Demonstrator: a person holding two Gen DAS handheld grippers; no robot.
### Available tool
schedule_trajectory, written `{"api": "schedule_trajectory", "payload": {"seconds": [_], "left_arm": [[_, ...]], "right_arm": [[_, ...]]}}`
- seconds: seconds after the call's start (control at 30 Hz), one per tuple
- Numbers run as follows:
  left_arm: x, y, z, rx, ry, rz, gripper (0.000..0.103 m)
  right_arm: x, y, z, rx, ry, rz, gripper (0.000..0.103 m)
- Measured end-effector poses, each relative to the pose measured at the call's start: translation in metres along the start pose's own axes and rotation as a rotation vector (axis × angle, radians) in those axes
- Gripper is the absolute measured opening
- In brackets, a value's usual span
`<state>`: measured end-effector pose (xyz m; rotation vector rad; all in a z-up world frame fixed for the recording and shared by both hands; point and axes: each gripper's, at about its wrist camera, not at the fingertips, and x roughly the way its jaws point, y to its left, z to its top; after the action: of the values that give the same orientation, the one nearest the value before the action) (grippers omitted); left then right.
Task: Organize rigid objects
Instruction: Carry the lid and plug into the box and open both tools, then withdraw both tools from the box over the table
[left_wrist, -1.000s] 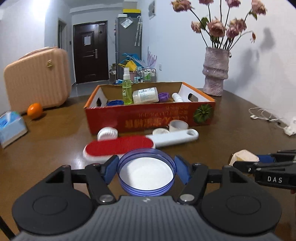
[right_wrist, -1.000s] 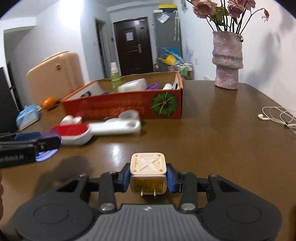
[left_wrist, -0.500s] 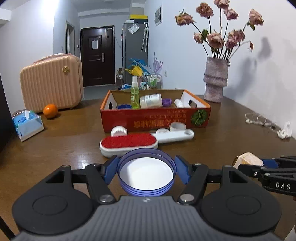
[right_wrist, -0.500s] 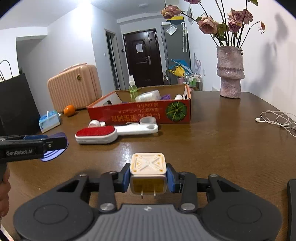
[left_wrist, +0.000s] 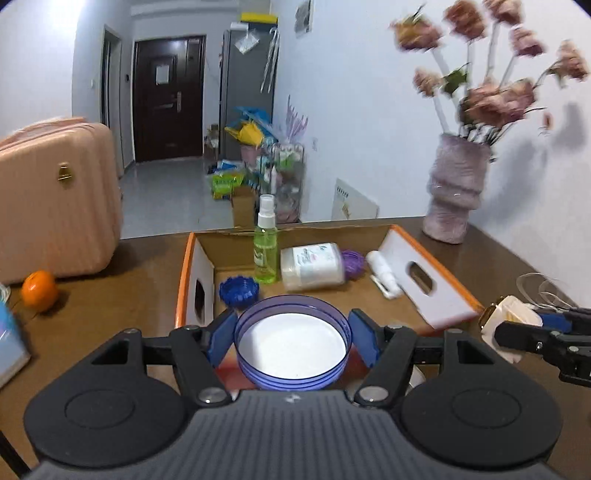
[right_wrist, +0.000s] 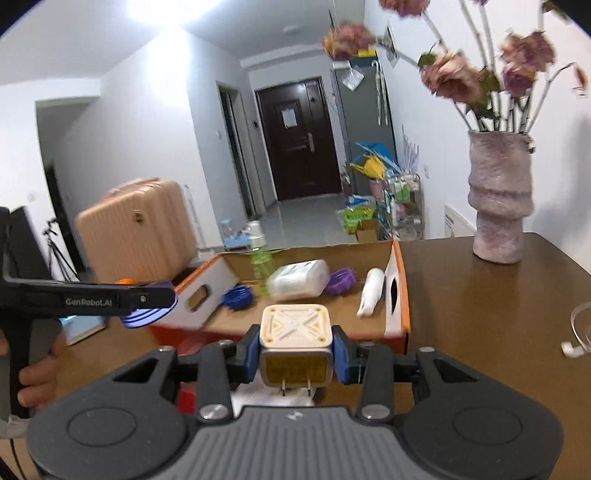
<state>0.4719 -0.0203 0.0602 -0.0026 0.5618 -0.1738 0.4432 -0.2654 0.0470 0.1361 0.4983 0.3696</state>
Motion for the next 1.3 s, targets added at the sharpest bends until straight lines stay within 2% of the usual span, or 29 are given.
{"api": "schedule_trajectory", "payload": {"seconds": [0.17, 0.3, 0.47, 0.53, 0.6, 0.67, 0.8, 0.93, 0.97, 1.03, 1.13, 1.3], "left_arm": [[0.081, 0.008, 0.039, -0.027, 0.102, 0.043, 0.067], [0.127, 0.009, 0.05, -0.033, 0.173, 0.072, 0.067], [0.166, 0.004, 0.049, -0.028, 0.243, 0.087, 0.068], [0.177, 0.004, 0.048, -0.041, 0.27, 0.089, 0.069], [0.184, 0.005, 0.047, -0.057, 0.3, 0.079, 0.076], [0.186, 0.004, 0.047, -0.063, 0.304, 0.077, 0.078], [0.176, 0.007, 0.047, -0.052, 0.293, 0.075, 0.081], [0.152, 0.015, 0.051, -0.036, 0.259, 0.089, 0.084], [0.145, 0.018, 0.052, -0.037, 0.253, 0.089, 0.086], [0.123, 0.024, 0.052, -0.029, 0.237, 0.074, 0.086], [0.087, 0.028, 0.052, -0.004, 0.192, 0.089, 0.087], [0.014, 0.033, 0.047, 0.021, 0.072, 0.138, 0.093]], "right_arm": [[0.082, -0.021, 0.03, -0.004, 0.08, -0.138, 0.038], [0.124, -0.025, 0.034, -0.067, 0.16, -0.21, 0.038], [0.154, -0.013, 0.024, -0.193, 0.242, -0.26, 0.038], [0.162, -0.01, 0.021, -0.229, 0.247, -0.263, 0.038], [0.17, -0.008, 0.017, -0.263, 0.268, -0.279, 0.038], [0.176, -0.007, 0.015, -0.266, 0.287, -0.278, 0.039], [0.168, -0.007, 0.023, -0.264, 0.255, -0.281, 0.037], [0.144, -0.009, 0.043, -0.23, 0.196, -0.251, 0.04], [0.139, -0.009, 0.046, -0.231, 0.184, -0.241, 0.044], [0.125, -0.009, 0.053, -0.23, 0.164, -0.238, 0.047], [0.101, -0.01, 0.061, -0.203, 0.134, -0.222, 0.047], [0.053, -0.002, 0.06, -0.211, 0.078, -0.195, 0.052]]}}
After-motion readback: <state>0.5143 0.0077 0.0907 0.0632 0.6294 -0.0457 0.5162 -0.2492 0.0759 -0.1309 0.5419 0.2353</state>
